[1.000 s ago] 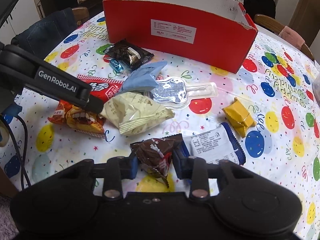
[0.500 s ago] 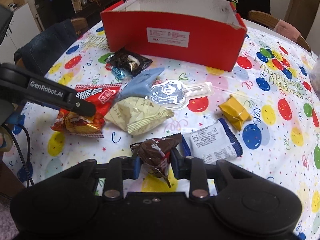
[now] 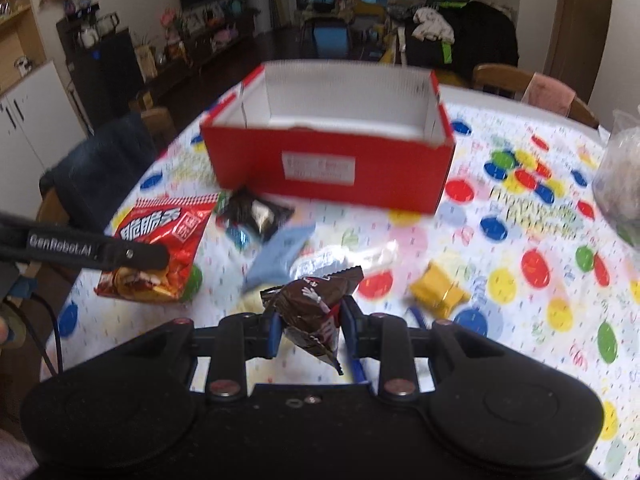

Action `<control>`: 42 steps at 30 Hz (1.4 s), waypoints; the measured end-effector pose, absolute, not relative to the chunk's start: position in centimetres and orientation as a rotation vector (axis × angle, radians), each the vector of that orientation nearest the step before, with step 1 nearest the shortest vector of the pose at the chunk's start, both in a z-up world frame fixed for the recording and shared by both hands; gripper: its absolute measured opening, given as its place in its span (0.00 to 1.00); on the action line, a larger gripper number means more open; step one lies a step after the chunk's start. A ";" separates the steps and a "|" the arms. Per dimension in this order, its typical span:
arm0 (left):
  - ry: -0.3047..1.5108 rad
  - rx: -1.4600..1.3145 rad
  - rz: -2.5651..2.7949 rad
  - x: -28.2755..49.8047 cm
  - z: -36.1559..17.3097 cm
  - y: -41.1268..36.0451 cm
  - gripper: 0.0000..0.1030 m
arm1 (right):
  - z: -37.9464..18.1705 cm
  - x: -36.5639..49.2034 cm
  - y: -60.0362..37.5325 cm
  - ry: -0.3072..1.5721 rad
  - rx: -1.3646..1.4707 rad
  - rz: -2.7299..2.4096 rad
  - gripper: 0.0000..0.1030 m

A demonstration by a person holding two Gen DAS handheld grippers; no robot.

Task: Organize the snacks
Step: 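Grasp the red chip bag with the left tool while the right tool grasps the chocolate sweet, then lower both snacks into the red box and open both tools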

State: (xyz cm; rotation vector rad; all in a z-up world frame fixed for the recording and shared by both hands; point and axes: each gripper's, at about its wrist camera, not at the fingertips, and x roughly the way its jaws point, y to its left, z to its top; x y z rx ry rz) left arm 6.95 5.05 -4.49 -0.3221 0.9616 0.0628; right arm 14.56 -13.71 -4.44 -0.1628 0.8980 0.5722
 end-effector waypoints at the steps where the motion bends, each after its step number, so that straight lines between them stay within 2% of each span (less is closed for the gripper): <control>1: 0.953 -0.319 0.060 7.1 -4.1 5.1 0.62 | -3.9 14.9 -13.8 0.887 -0.154 0.571 0.27; 8: 0.897 -0.293 0.053 8.9 -1.6 5.3 0.62 | -1.0 17.2 -13.6 0.816 -0.131 0.562 0.27; 20: 0.866 -0.247 0.074 14.9 1.0 5.8 0.62 | 0.8 23.8 -12.6 0.774 -0.113 0.540 0.27; 42: 0.994 -0.202 0.185 28.0 -2.2 7.5 0.62 | -4.2 36.7 -7.9 0.935 -0.152 0.540 0.27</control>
